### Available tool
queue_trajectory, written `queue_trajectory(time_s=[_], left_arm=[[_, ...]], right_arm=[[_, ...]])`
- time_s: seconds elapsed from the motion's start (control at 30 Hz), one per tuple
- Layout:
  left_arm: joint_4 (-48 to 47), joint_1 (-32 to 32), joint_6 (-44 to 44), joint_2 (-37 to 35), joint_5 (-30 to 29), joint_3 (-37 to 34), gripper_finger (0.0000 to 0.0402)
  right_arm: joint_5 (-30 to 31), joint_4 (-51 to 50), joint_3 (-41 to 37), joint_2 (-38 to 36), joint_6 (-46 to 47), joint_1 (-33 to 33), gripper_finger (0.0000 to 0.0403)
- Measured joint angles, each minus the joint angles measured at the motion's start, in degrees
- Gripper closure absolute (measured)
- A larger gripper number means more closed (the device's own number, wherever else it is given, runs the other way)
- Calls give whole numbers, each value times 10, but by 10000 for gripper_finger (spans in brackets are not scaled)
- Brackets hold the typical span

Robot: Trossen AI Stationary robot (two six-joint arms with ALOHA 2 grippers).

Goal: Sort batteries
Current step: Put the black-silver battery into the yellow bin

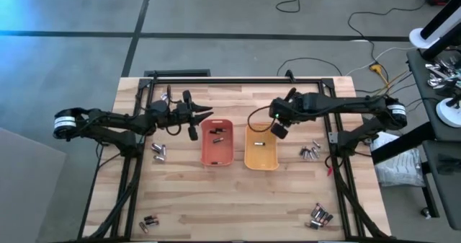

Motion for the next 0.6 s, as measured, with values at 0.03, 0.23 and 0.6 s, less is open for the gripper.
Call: queue_trajectory(time_s=[0.03,0.23,0.6], left_arm=[[-3,1,0,-2,0,0,343],[-17,7,0,-9,0,0,343],[-17,7,0,-10,0,0,343]], right_arm=[[0,9,10,6,-2,11,358],[-26,38,28,36,-7,76,356],[-120,137,15,148,-99,86,356]])
